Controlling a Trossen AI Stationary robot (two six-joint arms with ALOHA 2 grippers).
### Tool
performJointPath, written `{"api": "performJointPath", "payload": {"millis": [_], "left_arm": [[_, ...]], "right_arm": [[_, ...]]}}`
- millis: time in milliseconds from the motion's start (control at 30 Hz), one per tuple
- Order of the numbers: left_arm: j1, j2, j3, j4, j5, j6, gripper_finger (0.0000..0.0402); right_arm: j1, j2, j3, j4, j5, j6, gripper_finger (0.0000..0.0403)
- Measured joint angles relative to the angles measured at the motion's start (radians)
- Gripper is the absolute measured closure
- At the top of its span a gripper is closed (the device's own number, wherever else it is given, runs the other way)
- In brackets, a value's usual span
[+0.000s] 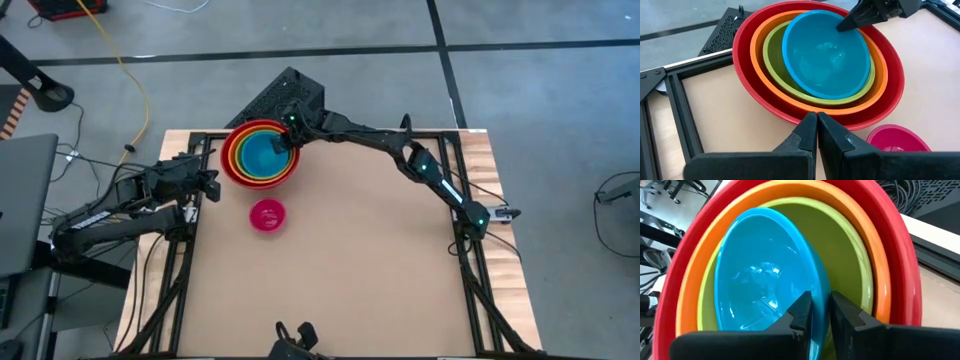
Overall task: Nest bowls inside each other
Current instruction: Stack the blue bowl on top of the green bowl, then stack the pink bowl on top of the blue bowl
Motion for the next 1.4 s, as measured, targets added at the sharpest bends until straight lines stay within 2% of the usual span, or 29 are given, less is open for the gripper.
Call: {"api": "performJointPath", "payload": {"millis": [267,600,767,1200,1400], "left_arm": [[0.0,0.0,0.0,0.0,0.001,0.0,0.0401],[0.0,0.0,0.0,0.0,0.007,0.0,0.0402],[0.0,0.0,0.0,0.0,0.008,0.0,0.0401],[0.0,0.0,0.0,0.0,0.017,0.0,0.0401],[0.0,0.0,0.0,0.001,0.036,0.0,0.0401]], "right_arm": [[0.0,-0.003,0.0,-0.041,-0.005,-0.008,0.0324],[-0.002,-0.004,0.002,-0.038,-0.051,-0.008,0.022],[-0.005,-0.004,0.036,-0.082,-0.056,-0.013,0.019],[-0.021,-0.088,0.033,-0.184,-0.063,-0.077,0.0182],[0.013,-0.151,0.032,-0.278,-0.215,-0.13,0.0182]]}}
